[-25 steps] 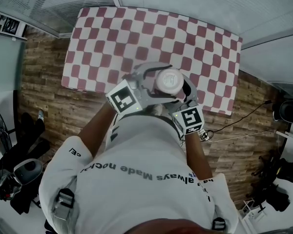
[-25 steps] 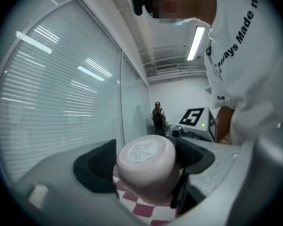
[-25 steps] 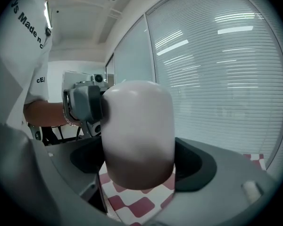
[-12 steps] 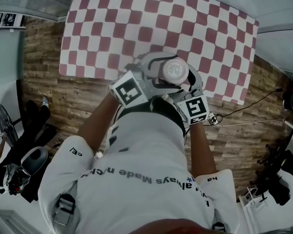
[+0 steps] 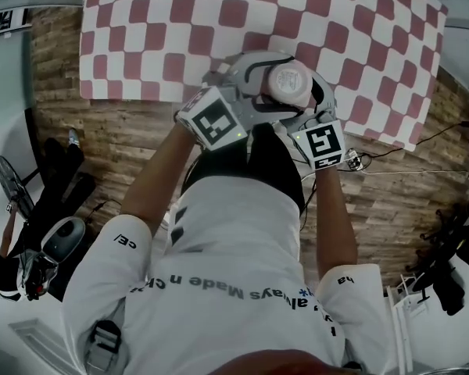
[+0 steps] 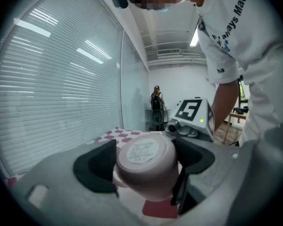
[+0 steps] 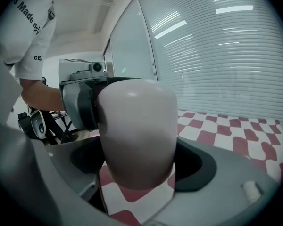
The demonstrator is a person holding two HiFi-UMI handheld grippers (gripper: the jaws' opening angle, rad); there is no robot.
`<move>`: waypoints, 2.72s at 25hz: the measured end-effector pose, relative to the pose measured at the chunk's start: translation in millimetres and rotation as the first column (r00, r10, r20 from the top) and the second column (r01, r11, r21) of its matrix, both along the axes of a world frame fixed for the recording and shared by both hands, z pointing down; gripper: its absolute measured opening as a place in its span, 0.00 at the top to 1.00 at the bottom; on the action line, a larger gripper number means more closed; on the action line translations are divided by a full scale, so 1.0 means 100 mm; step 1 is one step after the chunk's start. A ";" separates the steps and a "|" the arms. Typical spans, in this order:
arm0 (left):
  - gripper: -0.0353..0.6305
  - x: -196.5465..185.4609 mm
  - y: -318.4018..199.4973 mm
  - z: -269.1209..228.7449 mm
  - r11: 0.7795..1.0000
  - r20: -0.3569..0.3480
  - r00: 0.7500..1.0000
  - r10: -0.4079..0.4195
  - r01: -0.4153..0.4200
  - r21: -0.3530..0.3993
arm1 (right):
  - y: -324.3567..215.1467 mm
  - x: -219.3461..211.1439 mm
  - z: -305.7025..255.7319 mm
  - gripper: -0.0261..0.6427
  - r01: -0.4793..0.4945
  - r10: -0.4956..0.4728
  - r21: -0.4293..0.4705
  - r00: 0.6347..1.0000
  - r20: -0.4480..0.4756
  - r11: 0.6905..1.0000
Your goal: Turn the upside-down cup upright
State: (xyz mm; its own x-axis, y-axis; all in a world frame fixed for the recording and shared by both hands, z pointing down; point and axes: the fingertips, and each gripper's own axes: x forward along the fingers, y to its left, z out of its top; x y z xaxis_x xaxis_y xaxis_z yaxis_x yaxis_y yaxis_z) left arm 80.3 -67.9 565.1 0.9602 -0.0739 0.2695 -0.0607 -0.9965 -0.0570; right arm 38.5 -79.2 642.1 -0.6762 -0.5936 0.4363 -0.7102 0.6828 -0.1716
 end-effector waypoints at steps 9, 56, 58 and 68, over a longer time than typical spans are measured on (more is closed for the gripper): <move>0.35 0.03 -0.11 0.74 1.000 0.087 0.996 -0.002 0.000 0.026 | -0.12 0.00 0.73 0.32 0.018 -0.019 -0.015 0.999 -0.034 1.000; 0.33 0.16 -0.07 1.22 0.999 0.252 0.967 -0.038 0.031 0.032 | 0.05 0.30 0.97 0.30 0.045 -0.069 -0.078 0.934 -0.351 0.996; 0.33 0.17 -0.07 1.20 0.999 0.270 0.962 -0.041 0.034 0.032 | 0.07 0.33 0.92 0.30 0.048 -0.076 -0.085 0.930 -0.360 0.995; 0.35 0.05 -0.12 0.74 0.989 0.255 0.956 -0.143 0.146 0.007 | 0.14 0.50 0.32 0.33 0.010 -0.034 -0.076 0.946 -0.323 0.997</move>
State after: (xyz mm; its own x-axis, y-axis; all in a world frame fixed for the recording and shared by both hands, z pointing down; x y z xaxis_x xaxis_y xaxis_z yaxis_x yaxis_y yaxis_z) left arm 85.5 -80.0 639.1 0.8393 -0.2025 0.5045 -0.1896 -0.9788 -0.0775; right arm 88.9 -65.4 674.0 -0.5034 -0.5392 0.6751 -0.7208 0.6929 0.0160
